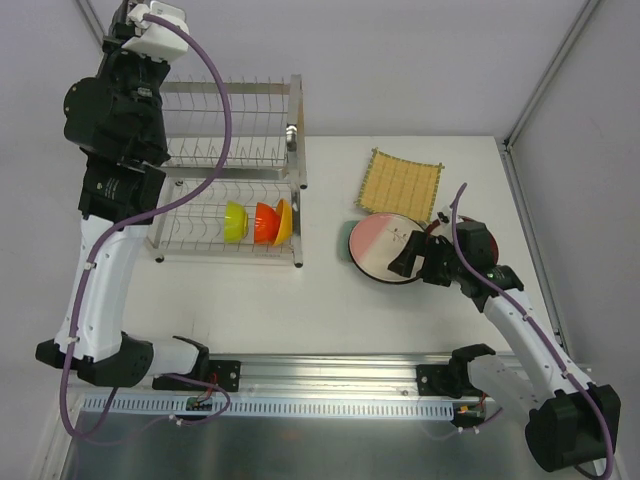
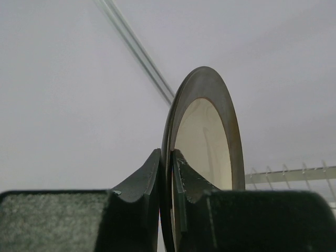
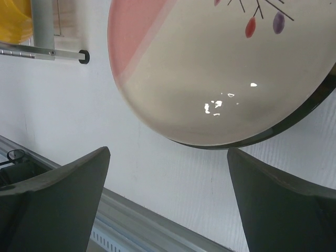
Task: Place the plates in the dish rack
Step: Insert the plate into the dish rack
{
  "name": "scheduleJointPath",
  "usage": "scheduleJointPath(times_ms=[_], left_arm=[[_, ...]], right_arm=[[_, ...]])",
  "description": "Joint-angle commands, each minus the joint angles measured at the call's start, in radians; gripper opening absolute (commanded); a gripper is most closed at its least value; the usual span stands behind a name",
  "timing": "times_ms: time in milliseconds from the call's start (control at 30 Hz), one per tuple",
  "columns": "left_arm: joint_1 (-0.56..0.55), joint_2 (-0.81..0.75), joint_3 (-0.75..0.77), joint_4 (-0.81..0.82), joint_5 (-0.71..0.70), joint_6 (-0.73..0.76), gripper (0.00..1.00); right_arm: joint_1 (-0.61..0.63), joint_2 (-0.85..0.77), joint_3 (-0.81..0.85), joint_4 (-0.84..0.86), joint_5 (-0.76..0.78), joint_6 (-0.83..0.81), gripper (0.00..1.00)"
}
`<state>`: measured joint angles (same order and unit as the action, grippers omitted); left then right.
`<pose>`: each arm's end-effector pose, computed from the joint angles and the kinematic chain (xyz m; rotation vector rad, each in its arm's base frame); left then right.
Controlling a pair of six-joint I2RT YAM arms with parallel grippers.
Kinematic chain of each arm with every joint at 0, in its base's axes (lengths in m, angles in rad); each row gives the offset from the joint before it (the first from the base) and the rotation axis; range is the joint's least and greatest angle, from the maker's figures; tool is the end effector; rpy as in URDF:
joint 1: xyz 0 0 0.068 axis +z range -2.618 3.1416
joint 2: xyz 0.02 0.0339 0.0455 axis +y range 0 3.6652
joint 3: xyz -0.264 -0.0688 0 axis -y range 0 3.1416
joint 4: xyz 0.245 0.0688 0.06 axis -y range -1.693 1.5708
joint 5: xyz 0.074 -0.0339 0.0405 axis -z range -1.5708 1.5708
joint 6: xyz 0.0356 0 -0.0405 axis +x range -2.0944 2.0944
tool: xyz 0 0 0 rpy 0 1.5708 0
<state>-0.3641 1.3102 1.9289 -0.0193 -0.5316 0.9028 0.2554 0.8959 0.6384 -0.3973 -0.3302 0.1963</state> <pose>0.1963 -0.0555 0.6186 0.1709 1.0777 0.7434 0.1835 0.0598 0.2497 -0.2508 2.2401 0.6128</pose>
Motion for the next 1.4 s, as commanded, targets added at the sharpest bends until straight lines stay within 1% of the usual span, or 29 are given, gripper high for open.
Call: scheduleJointPath(times_ms=[0,33,133,367,833,1367], left_arm=[[0.082,-0.023,0.038,0.101,0.139,-0.034,0.00],[0.123,-0.028,0.022,0.098,0.165,-0.041,0.00],[0.195,-0.039,-0.036,0.088,0.225,-0.053,0.00],[0.280,-0.023,-0.096,0.073,0.289,-0.074,0.00],[0.347,-0.028,-0.137,0.039,0.341,-0.199,0.00],[0.358,-0.055,-0.188,0.033,0.351,-0.217,0.00]], right_arm=[[0.019,0.024,0.047,0.038,-0.015,-0.026,1.00],[0.021,0.028,0.050,0.041,-0.016,-0.028,1.00],[0.030,0.035,0.058,0.049,-0.024,-0.034,1.00],[0.047,0.049,0.061,0.051,-0.027,-0.044,1.00],[0.061,0.049,0.050,0.057,-0.012,-0.049,1.00],[0.067,0.043,0.044,0.060,-0.015,-0.049,1.00]])
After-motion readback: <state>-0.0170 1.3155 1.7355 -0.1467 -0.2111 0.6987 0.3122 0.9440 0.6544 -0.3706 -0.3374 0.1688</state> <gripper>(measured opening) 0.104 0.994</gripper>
